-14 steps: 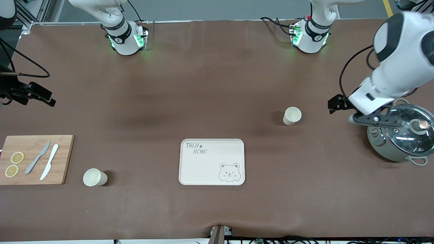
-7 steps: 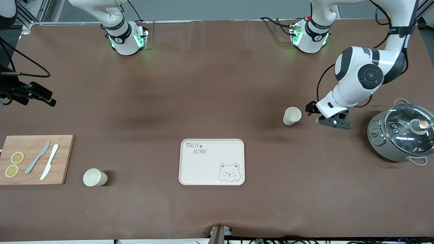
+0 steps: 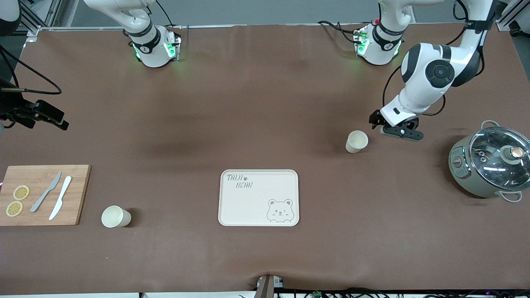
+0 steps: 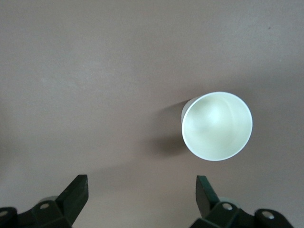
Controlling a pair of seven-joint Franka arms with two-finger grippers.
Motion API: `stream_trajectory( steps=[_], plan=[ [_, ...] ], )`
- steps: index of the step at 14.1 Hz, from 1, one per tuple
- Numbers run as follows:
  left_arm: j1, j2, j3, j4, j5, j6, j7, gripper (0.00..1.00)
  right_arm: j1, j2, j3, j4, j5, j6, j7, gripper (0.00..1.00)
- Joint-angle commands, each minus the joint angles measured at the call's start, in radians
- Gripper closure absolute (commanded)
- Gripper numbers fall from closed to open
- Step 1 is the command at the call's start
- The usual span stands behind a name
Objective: Place white IKEA cup upright on tray with both arms
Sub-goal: 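Lower the left gripper over the white cup and close on it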
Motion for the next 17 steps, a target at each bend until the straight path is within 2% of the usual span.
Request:
stream_trajectory(
  steps=[1, 2, 8, 12, 17],
  plan=[
    [0.003, -0.02, -0.011, -0.062, -0.023, 0.092, -0.002, 0.0, 0.017, -0.015, -0.006, -0.002, -0.018, -0.002, 0.021, 0.0],
    [-0.003, -0.009, -0.014, -0.059, -0.025, 0.099, -0.009, 0.0, 0.017, -0.015, -0.006, -0.002, -0.018, -0.004, 0.023, 0.0],
    [-0.004, 0.111, -0.135, 0.02, -0.031, 0.168, -0.167, 0.0, 0.017, -0.015, -0.006, -0.002, -0.018, -0.007, 0.023, 0.0],
    [-0.004, 0.191, -0.135, 0.088, -0.023, 0.182, -0.172, 0.0, 0.016, -0.013, -0.006, 0.001, -0.018, -0.009, 0.021, 0.0],
    [0.006, 0.232, -0.132, 0.106, -0.015, 0.206, -0.171, 0.0, 0.014, -0.007, -0.006, 0.0, -0.016, -0.007, 0.021, 0.0]
  ],
)
